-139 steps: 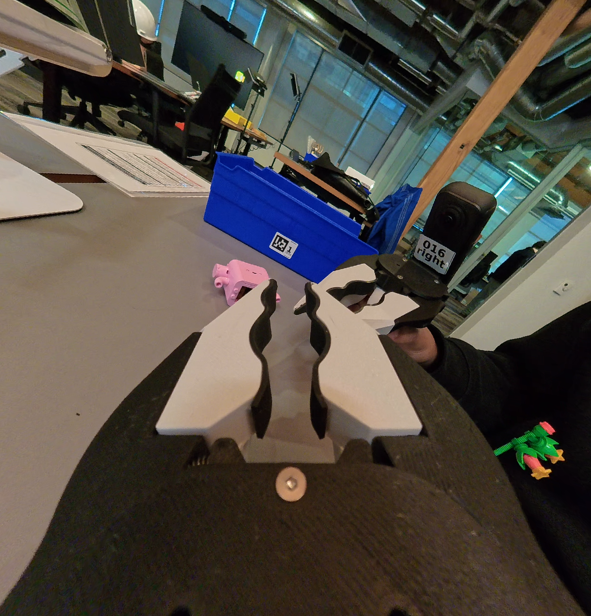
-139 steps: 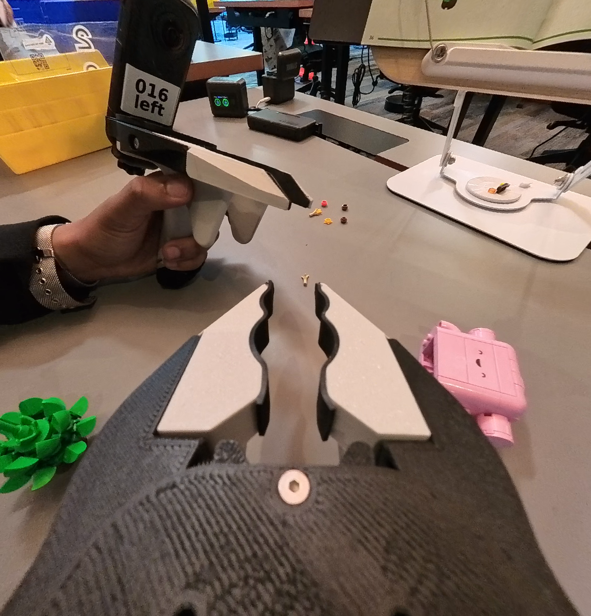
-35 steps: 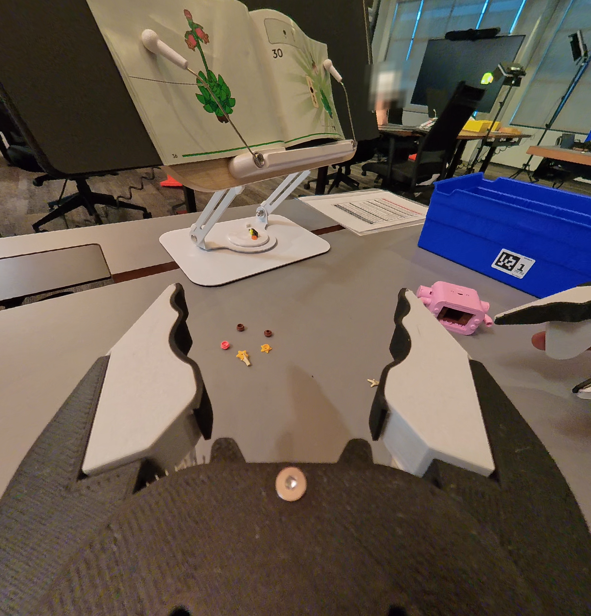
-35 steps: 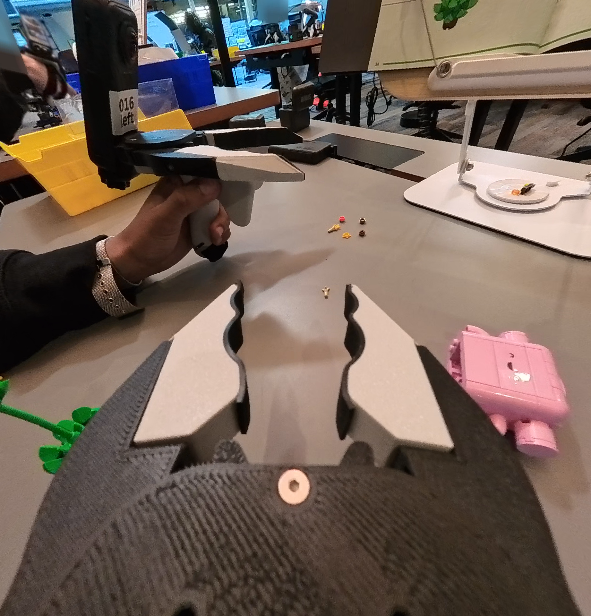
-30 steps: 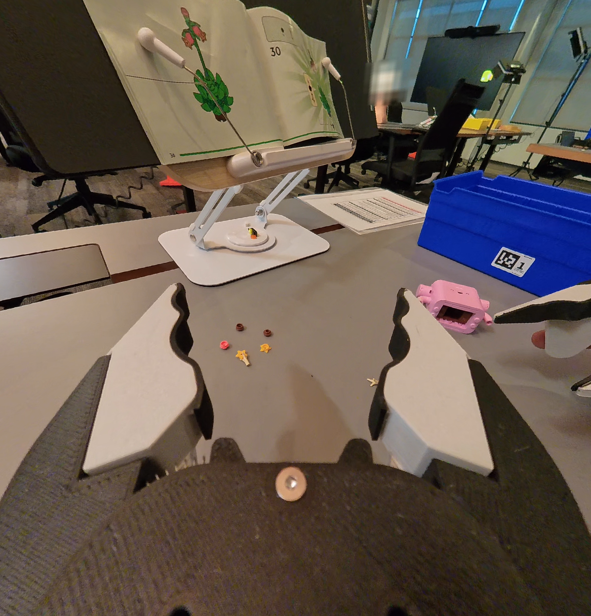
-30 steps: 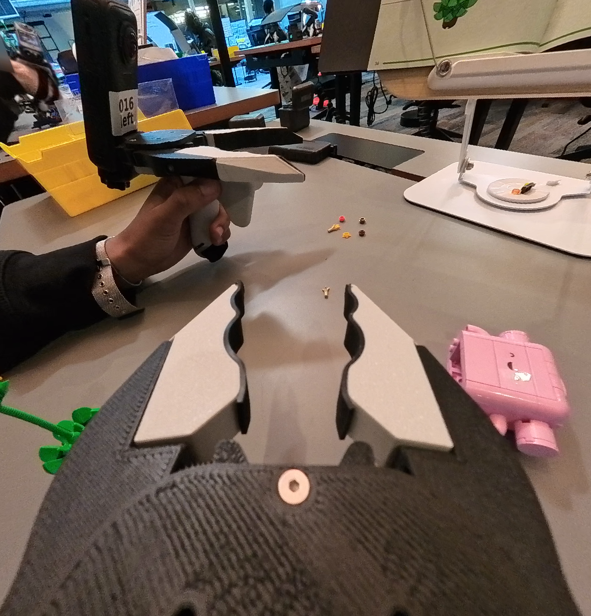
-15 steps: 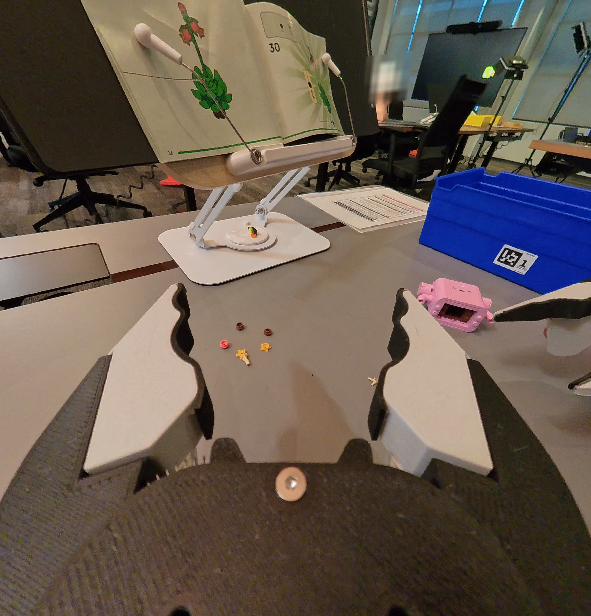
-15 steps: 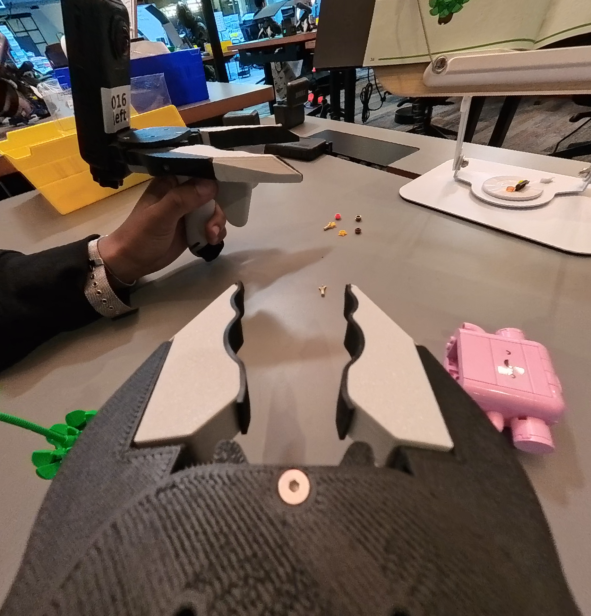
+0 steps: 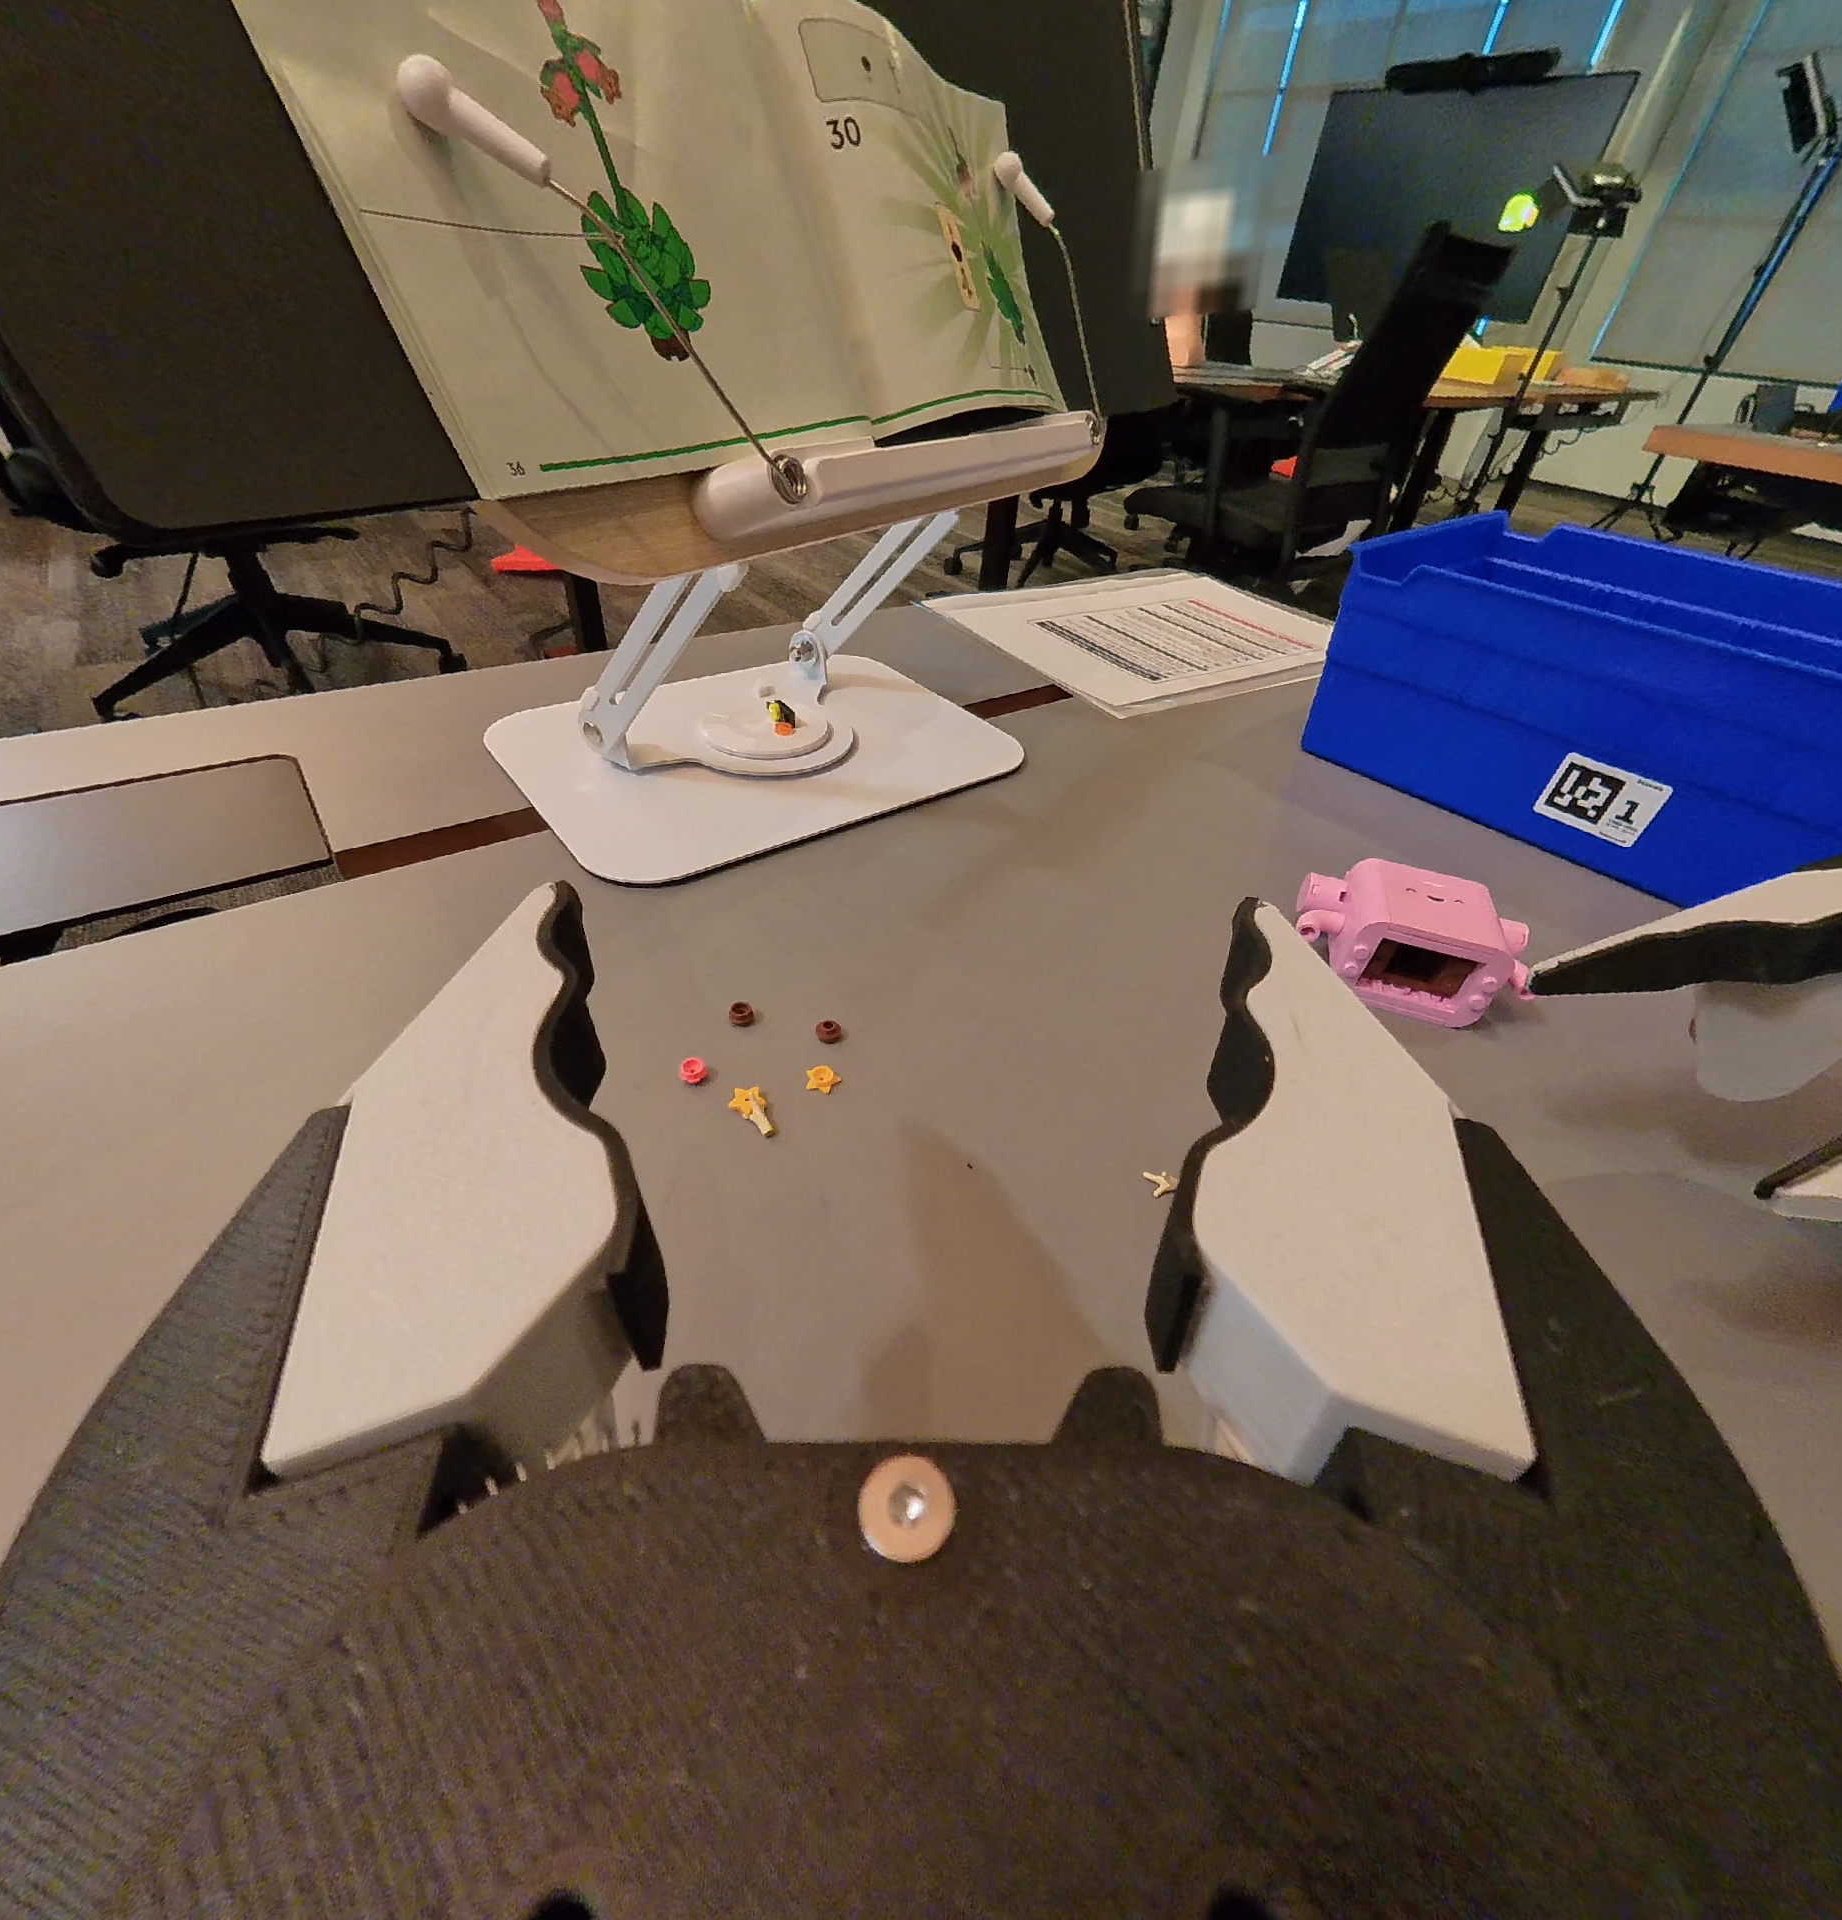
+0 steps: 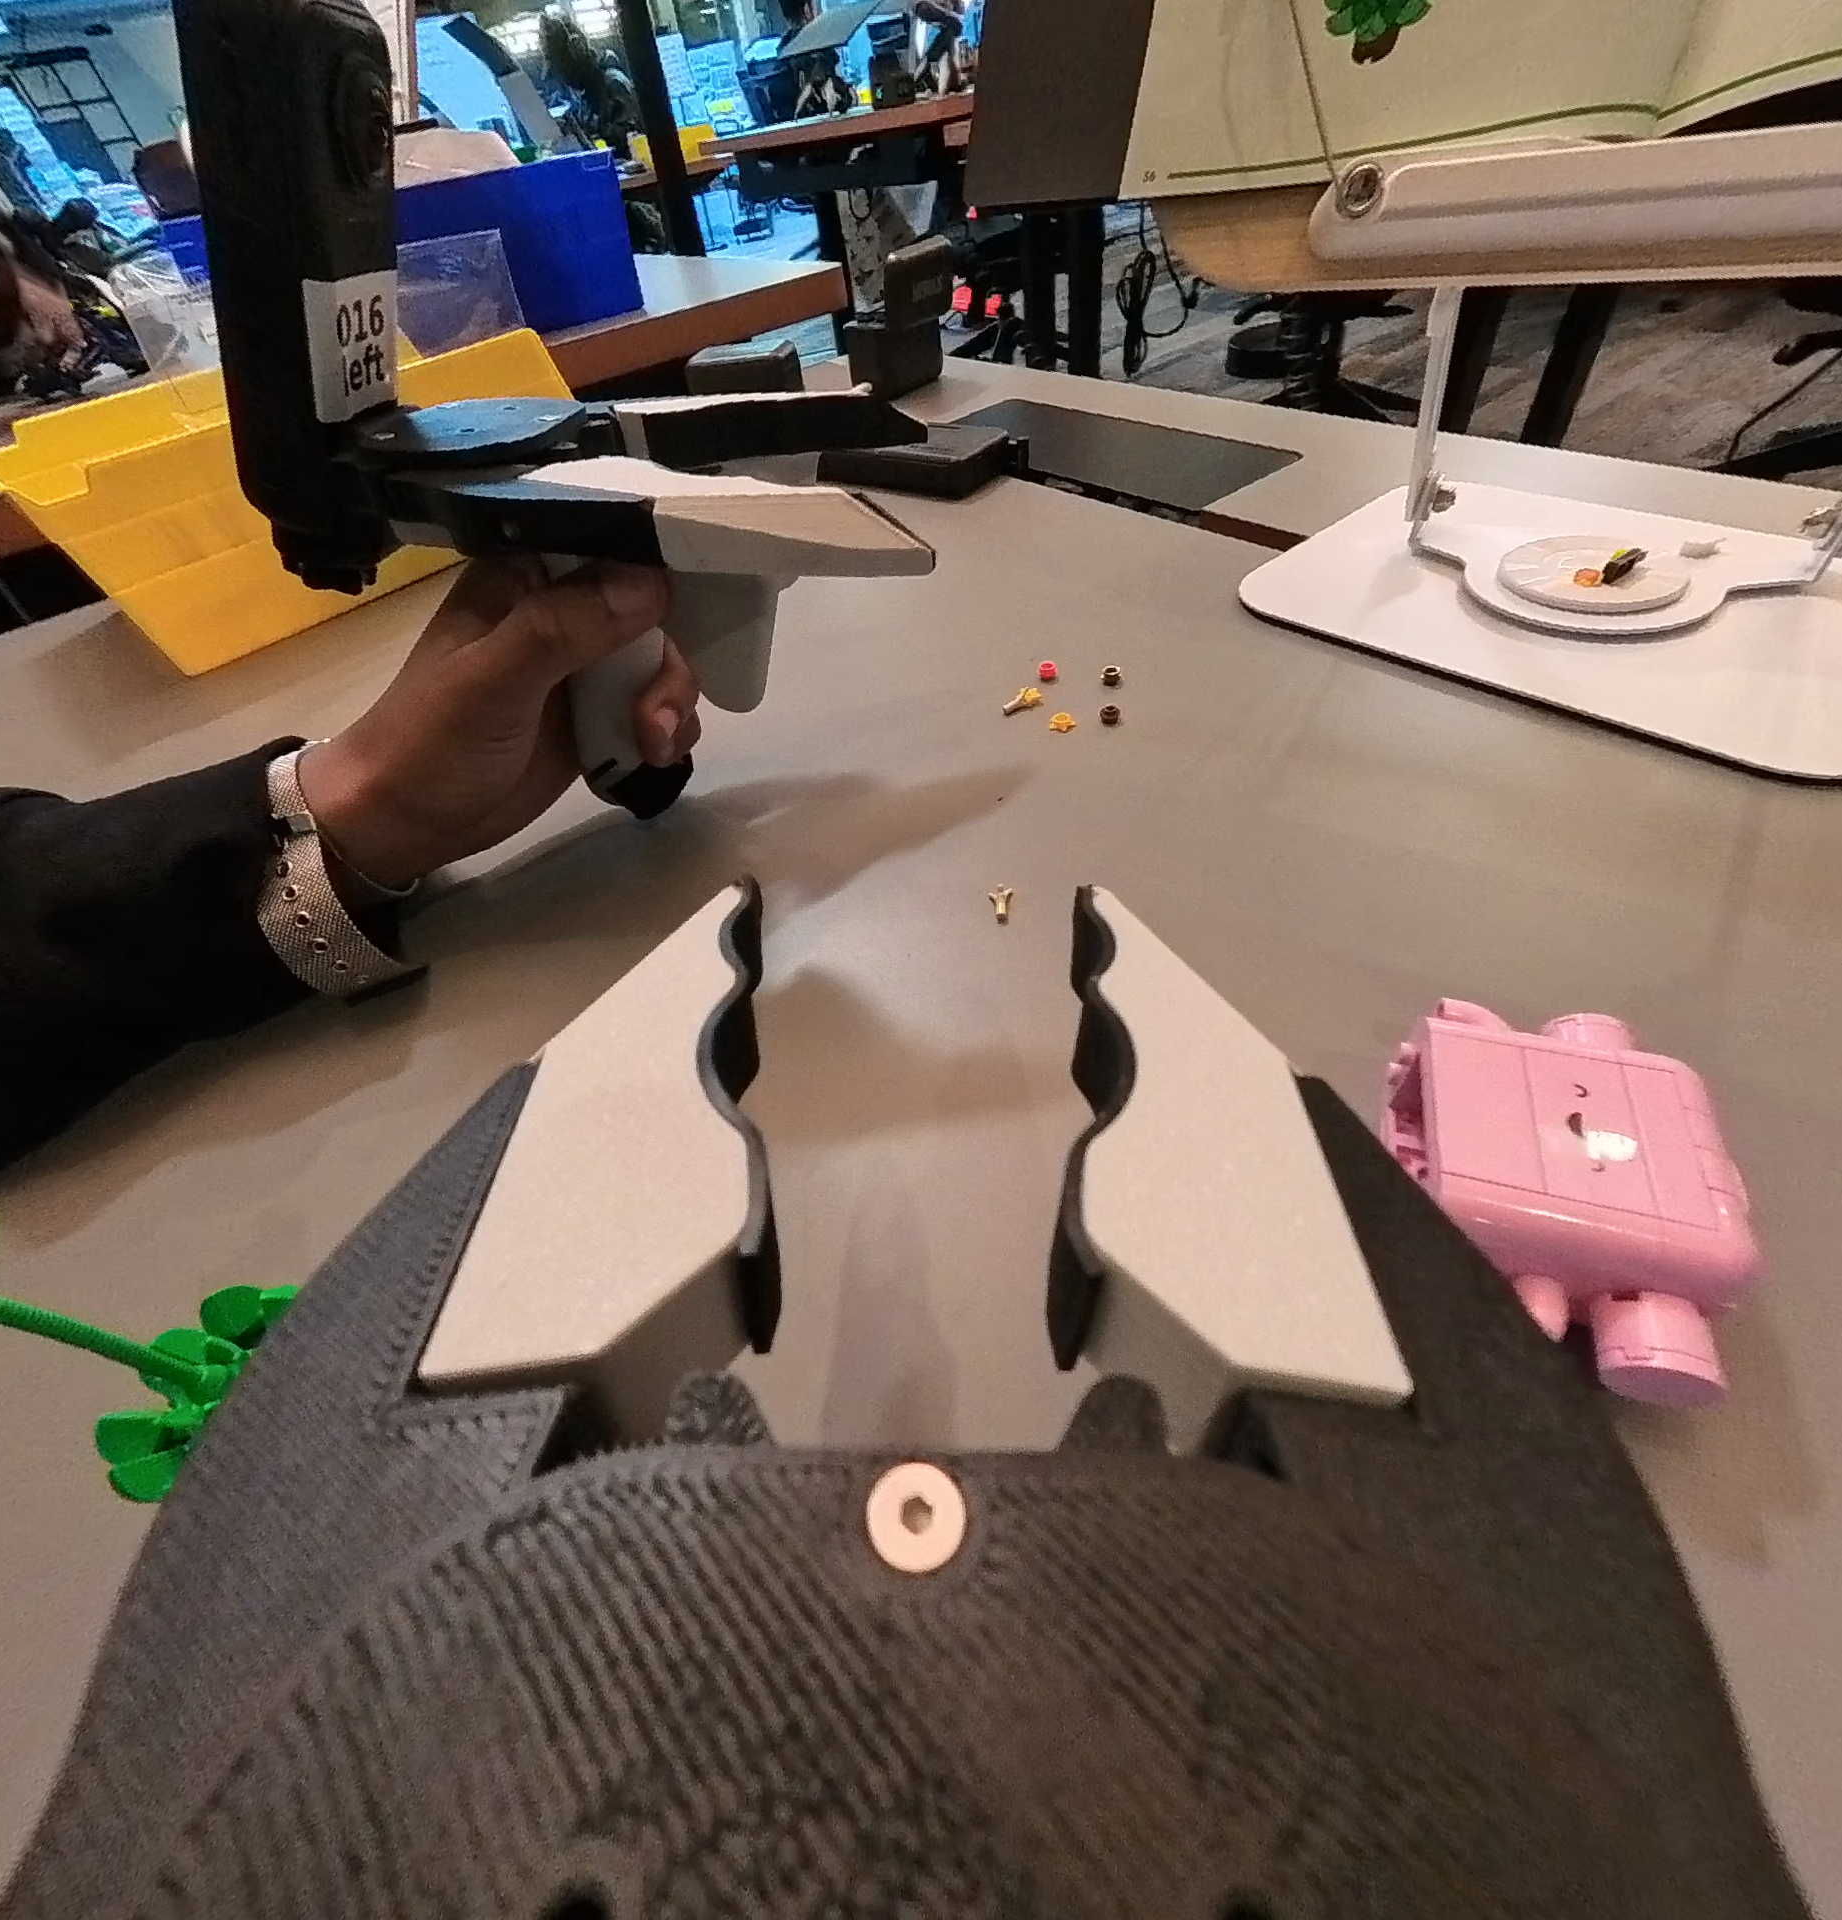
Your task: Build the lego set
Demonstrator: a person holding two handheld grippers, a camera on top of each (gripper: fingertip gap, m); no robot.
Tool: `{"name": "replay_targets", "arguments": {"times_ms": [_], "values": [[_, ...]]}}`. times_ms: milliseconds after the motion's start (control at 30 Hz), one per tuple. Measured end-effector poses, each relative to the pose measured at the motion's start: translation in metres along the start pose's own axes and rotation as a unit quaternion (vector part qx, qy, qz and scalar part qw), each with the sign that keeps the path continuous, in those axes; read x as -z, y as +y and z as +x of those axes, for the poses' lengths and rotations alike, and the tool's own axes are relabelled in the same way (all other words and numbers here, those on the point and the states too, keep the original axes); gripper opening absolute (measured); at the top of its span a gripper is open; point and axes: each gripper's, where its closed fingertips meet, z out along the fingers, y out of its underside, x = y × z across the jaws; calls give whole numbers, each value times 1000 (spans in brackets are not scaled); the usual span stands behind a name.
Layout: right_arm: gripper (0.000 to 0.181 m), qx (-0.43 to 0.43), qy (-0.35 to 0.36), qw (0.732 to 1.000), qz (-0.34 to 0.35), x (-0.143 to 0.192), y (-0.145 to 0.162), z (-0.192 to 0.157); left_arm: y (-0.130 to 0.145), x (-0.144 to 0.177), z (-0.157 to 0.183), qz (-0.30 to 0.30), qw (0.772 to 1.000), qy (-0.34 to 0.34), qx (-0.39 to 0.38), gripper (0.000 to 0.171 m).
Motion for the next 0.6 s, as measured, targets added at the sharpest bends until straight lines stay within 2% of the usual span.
{"name": "replay_targets", "arguments": {"times_ms": [200,267,300,333,467,533,600], "values": [[59,-20,-2,1000,12,3,-3,4,-4,2,10,9,1000,24,-6,111],[59,-29,-2,999,17,4,-4,6,-3,2,22,7,998,58,-12,97],[59,-34,-2,999,19,4,-5,7,1,1,28,-6,997,75,-14,87],[59,-40,-1,999,21,5,-5,9,8,-1,32,-23,996,81,-9,84],[59,-76,-6,996,39,9,-9,16,15,-1,59,-51,990,133,3,87],[59,-93,-7,994,53,12,-12,20,25,9,82,-86,979,183,-23,89],[59,-104,-9,993,62,15,-14,22,45,31,105,-143,959,235,-72,90]]}}
